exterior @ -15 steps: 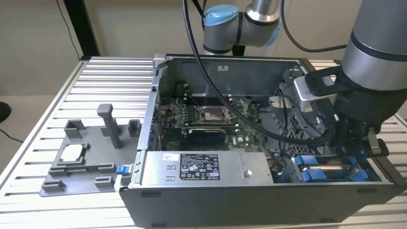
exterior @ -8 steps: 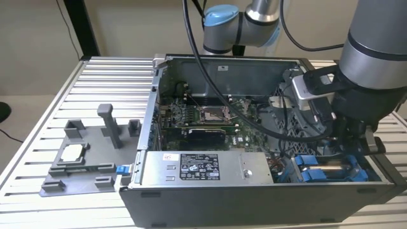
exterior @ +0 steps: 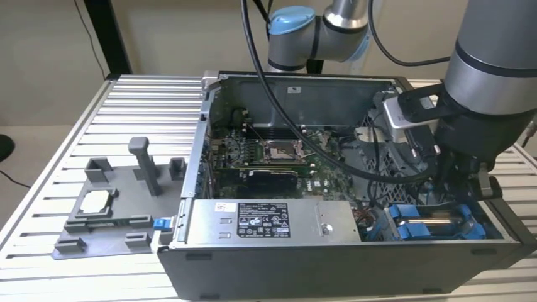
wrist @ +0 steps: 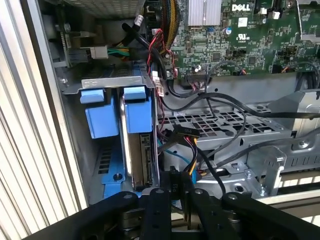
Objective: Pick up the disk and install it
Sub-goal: 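Insert the first disk wire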
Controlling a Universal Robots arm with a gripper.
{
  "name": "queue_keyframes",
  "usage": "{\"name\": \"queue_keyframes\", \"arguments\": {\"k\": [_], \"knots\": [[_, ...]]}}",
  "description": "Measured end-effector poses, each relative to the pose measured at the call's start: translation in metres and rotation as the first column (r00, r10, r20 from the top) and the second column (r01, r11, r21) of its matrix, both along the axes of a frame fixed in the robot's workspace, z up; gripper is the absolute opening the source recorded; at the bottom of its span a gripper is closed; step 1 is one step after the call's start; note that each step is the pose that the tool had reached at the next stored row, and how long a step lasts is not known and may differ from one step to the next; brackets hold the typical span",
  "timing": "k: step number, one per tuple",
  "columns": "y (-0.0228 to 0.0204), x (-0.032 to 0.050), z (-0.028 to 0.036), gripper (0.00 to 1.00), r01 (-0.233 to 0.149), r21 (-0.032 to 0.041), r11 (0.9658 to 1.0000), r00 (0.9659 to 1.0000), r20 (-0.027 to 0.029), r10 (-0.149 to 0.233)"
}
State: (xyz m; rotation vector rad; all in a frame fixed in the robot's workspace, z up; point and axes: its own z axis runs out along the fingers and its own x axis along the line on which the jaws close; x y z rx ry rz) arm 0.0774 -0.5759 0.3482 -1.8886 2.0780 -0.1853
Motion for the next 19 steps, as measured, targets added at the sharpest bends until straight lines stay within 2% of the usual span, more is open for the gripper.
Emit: {"name": "queue_keyframes", "arguments": {"k": [6,11,15,16,17,18,19], "knots": [[-0.0002,-0.0001,0.0007,0.00,0.000,-0.0001,1.0000,1.0000,-0.0008,0.000],[-0.0059,0.0000,0.0008,0.00,0.022,-0.0002,0.9998,0.9996,-0.0165,-0.022],[-0.0100,0.0001,0.0008,0.00,0.043,-0.0005,0.9991,0.9988,-0.0251,-0.043],[-0.0110,0.0001,0.0008,0.00,0.047,-0.0006,0.9989,0.9984,-0.0301,-0.047],[-0.0116,0.0000,0.0008,0.00,0.050,-0.0010,0.9987,0.9980,-0.0377,-0.050],[-0.0121,0.0000,0.0008,0.00,0.052,-0.0017,0.9987,0.9974,-0.0491,-0.052],[-0.0123,0.0001,0.0007,0.00,0.053,-0.0025,0.9986,0.9966,-0.0638,-0.053]]}}
